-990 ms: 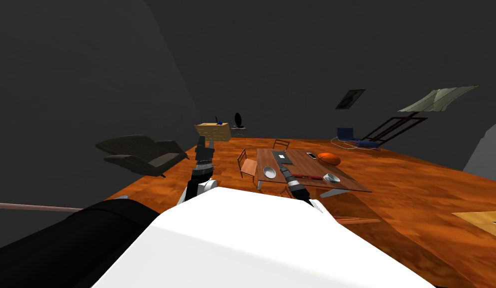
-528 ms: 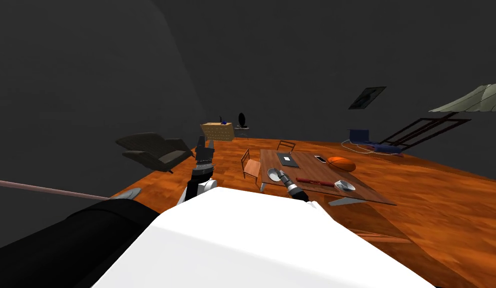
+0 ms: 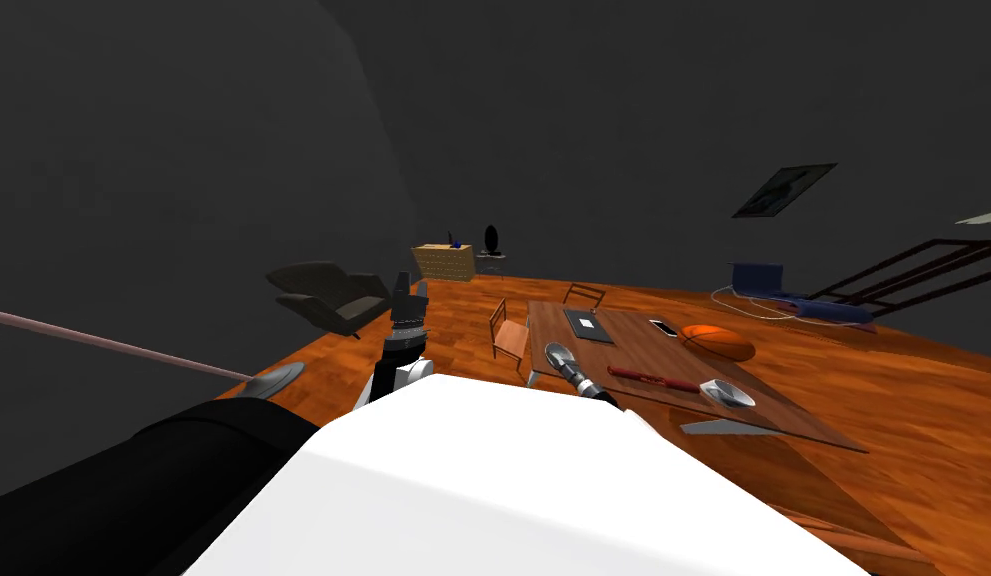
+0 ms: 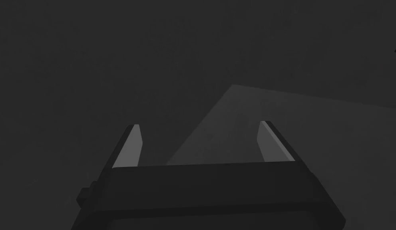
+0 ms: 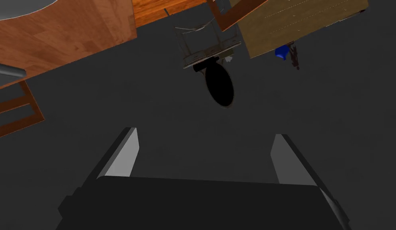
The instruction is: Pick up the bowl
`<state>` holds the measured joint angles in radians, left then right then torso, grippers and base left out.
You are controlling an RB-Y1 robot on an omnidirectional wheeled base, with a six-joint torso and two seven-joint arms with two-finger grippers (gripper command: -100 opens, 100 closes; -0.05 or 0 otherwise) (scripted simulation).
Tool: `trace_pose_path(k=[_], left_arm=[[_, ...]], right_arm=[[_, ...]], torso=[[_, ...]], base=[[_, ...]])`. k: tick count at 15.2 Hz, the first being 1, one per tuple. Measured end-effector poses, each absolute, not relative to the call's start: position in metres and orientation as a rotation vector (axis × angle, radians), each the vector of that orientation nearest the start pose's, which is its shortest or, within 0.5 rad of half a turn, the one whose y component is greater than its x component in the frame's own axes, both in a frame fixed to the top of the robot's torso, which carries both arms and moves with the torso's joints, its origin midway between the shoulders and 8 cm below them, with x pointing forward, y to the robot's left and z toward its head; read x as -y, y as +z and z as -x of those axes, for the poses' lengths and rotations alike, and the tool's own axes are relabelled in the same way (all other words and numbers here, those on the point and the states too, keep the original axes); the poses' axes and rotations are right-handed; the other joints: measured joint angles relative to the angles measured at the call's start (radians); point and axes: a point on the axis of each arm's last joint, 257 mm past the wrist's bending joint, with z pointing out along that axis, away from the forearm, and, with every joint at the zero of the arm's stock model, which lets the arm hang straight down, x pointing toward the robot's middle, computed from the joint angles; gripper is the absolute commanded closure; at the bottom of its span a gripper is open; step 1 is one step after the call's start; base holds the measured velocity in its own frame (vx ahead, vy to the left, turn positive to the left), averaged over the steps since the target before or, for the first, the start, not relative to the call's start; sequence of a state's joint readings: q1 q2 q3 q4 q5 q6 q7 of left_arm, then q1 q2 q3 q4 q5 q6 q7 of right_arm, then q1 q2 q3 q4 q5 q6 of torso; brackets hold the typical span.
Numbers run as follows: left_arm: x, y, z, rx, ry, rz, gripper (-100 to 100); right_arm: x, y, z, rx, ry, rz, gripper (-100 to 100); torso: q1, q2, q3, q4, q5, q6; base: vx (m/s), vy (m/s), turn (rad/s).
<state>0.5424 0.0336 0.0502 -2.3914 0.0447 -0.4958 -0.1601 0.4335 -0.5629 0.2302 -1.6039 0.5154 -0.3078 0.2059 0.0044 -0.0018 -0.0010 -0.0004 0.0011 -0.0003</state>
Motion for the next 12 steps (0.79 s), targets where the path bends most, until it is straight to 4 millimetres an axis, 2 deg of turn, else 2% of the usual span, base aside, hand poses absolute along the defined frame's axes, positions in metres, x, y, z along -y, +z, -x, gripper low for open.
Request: trace_pose_path(k=[9, 12], left_arm=[[-0.293, 0.061, -0.315, -0.602, -1.135, 0.538, 0], [-0.293, 0.061, -0.315, -0.602, -1.135, 0.538, 0]], right_arm=[[0.306, -0.448, -0.316, -2.13, 0.366, 0.108, -100], [0.328, -0.475, -0.297, -2.206, 0.286, 0.204, -100]], torso=[[0.0, 0.0, 0.0, 0.0, 0.0, 0.0], [0.0, -0.001, -0.001, 0.0, 0.0, 0.0]], base=[[0.041, 0.056, 0.115], [0.063, 0.064, 0.121]])
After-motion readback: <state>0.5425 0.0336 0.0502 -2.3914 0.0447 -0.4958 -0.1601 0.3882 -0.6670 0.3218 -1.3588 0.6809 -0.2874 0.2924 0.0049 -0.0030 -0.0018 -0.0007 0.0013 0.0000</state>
